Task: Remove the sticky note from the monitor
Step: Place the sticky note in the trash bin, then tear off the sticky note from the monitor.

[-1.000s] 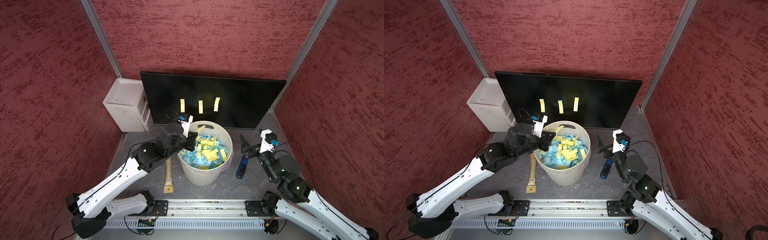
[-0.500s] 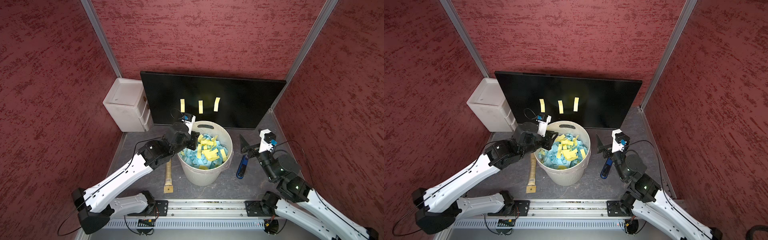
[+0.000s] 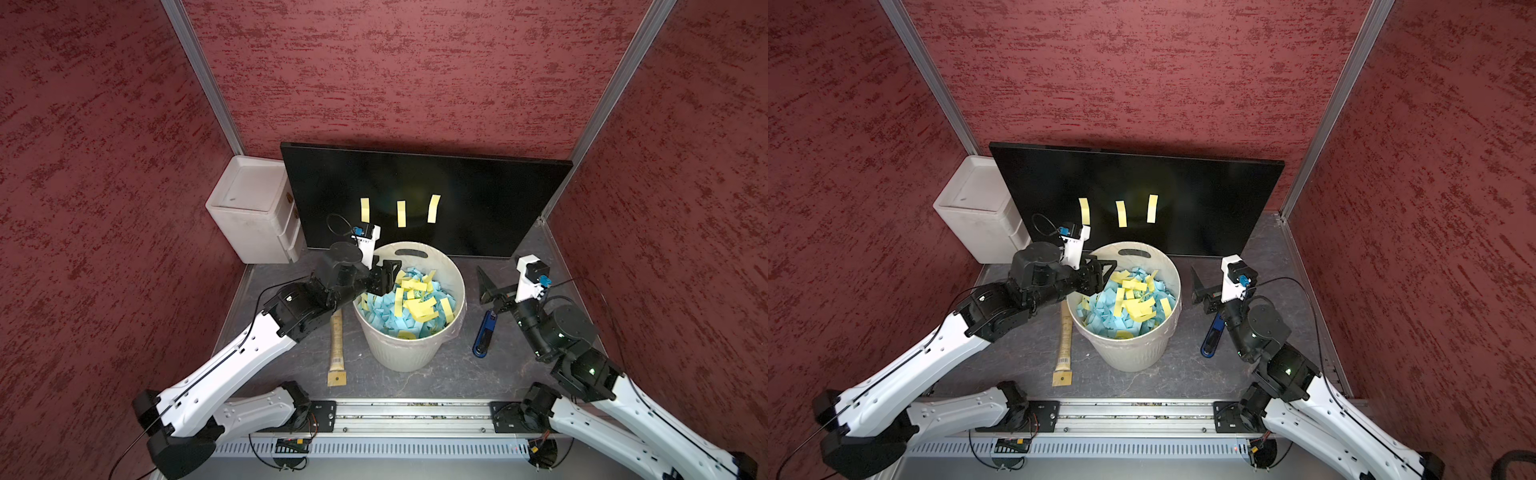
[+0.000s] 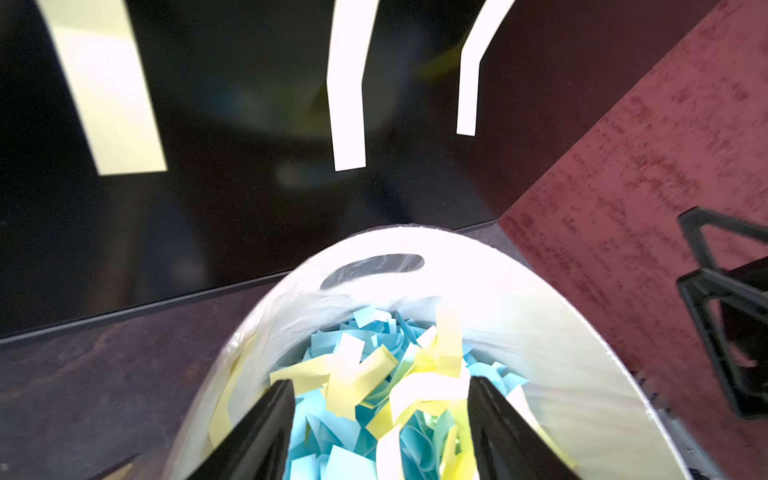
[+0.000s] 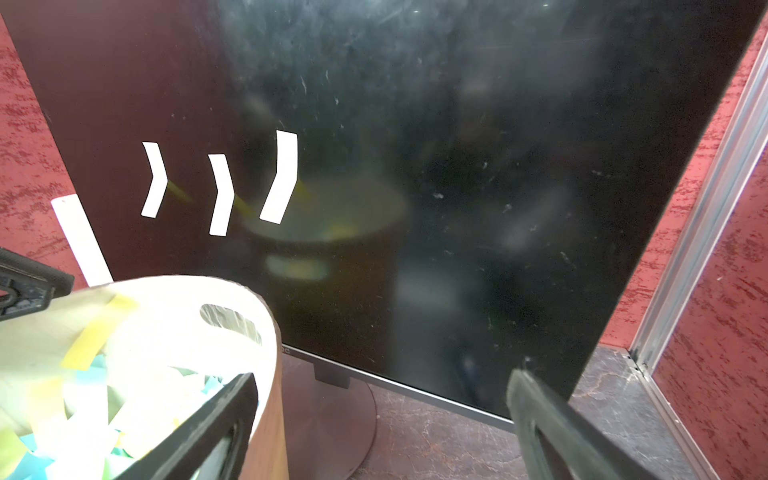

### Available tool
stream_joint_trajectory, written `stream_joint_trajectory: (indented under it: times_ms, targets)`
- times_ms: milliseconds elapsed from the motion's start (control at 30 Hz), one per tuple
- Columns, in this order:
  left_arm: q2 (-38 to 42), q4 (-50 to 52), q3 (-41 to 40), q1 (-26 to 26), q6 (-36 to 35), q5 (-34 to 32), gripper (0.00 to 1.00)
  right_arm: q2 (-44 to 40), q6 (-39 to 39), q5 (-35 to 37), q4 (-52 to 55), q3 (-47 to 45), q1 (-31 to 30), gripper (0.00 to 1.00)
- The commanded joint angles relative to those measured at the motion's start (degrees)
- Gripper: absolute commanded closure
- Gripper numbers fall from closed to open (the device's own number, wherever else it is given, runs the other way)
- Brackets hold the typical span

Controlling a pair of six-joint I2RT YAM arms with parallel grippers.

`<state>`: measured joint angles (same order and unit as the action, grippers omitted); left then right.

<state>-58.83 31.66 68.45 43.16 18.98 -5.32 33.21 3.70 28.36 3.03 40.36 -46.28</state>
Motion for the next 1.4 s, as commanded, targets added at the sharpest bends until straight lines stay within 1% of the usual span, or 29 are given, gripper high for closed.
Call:
stream_joint_trajectory:
  times_ms: [0,33,67,233,467,567,667,833,933,1133,1367]
  targets:
    - [2.84,-3.05,-1.30,-1.86,1.38,4.21,0.06,1.23,-1.18,-2.22,-1.74,2.98,0.73,0.02]
    - [3.69,-3.21,-1.56,-2.38,1.47,4.68,0.01,1.76,-1.31,-2.64,-1.79,3.65,0.75,0.02]
    - [4.54,-3.45,-1.81,-2.97,1.66,5.18,0.00,2.43,-1.52,-3.16,-1.80,4.30,0.85,0.02]
    - [9.17,-5.06,-3.82,-5.50,2.53,6.49,0.00,6.68,-2.99,-5.98,-1.18,8.39,1.08,0.02]
    - [14.51,-4.58,-6.16,-10.51,5.20,7.08,0.00,12.89,-8.35,-10.19,0.94,14.53,2.75,0.02]
    - [16.25,-4.42,-7.16,-12.48,6.37,7.58,0.00,15.85,-11.92,-13.47,2.96,17.47,4.59,0.02]
    - [17.99,-4.79,-8.49,-13.75,7.48,7.88,0.00,18.56,-15.33,-18.35,3.24,19.45,6.64,0.03]
    - [18.53,-4.16,-8.82,-15.11,8.04,9.48,0.00,22.08,-20.70,-24.40,1.98,20.95,9.90,0.08]
    - [18.25,-4.00,-8.68,-16.02,8.11,11.80,0.00,23.78,-24.82,-28.39,0.05,20.96,11.96,0.14]
    - [18.50,-4.28,-9.59,-17.08,9.11,12.97,0.00,28.28,-34.28,-36.50,-1.88,22.37,15.94,0.25]
    - [18.18,-4.55,-9.74,-18.09,9.69,13.99,0.00,32.80,-42.69,-42.78,-6.88,23.07,17.53,0.36]
